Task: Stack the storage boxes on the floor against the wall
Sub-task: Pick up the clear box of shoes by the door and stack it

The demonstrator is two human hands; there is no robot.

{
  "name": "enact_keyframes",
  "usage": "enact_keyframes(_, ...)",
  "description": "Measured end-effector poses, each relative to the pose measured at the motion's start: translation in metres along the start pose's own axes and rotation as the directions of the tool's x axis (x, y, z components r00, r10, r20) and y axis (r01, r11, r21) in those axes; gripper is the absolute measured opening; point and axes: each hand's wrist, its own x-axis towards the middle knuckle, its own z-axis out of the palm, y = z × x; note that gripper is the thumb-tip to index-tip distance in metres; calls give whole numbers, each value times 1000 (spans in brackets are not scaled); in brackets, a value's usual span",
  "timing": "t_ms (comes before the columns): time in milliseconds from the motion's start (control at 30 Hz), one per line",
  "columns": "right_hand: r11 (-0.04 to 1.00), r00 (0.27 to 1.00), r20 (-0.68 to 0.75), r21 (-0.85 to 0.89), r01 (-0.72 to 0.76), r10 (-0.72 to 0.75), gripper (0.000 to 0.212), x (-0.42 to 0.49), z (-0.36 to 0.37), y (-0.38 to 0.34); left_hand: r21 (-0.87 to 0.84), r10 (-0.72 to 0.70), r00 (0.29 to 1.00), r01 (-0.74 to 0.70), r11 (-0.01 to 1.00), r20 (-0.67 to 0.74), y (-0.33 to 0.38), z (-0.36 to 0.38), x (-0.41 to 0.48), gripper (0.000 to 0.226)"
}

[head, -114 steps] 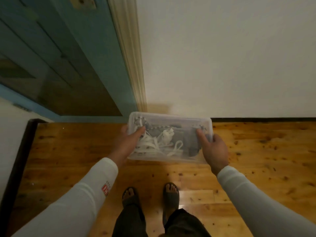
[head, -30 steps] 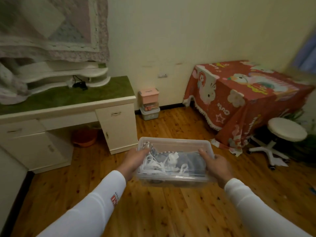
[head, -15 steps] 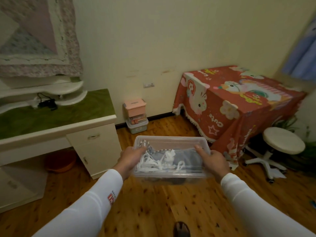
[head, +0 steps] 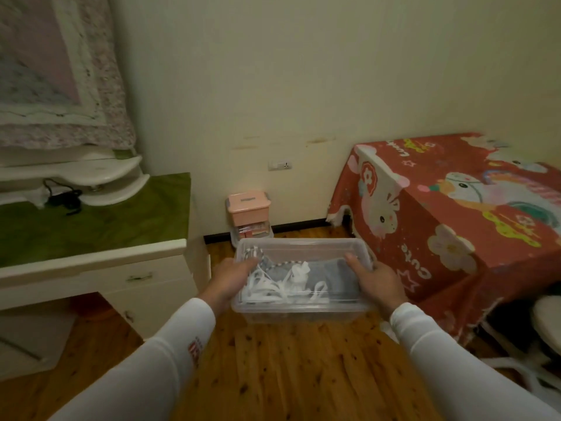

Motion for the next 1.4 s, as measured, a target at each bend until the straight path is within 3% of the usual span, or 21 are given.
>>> enact_keyframes(300,998,999,43,-48,36,-34,62,111,28,-52,-11,-56,995,55,998,-78,50,-4,90,36)
enact_keyframes(533,998,997,66,-41,39,-37,62,207,68,-112,-1,-57,992,57,998,-111,90,-25,197,41)
enact_keyframes(633,999,998,54,-31,27,-25,69,255,89,-151,8,-43,990,45,999,-133,124,-43,249,54)
enact_keyframes(733,997,998,35,-55,49,-47,57,297,104,-190,-4,-1,989,1,1000,-148,155,-60,291,71)
enact_keyframes(867,995,998,43,-83,56,-52,67,352,130,-221,13,-8,985,11,1000,-171,177,-75,350,63)
enact_keyframes(1000,987,998,22,-150,56,-53,63,387,140,-237,-17,-24,985,22,1000,-169,191,-77,380,61)
enact_keyframes(1267,984,987,148,-159,86,-63,64,524,179,-266,-112,-147,965,125,986,-219,226,-59,492,48)
enact_keyframes(1400,980,978,200,-170,101,-66,66,593,196,-283,-125,-178,945,149,981,-275,242,-52,544,52)
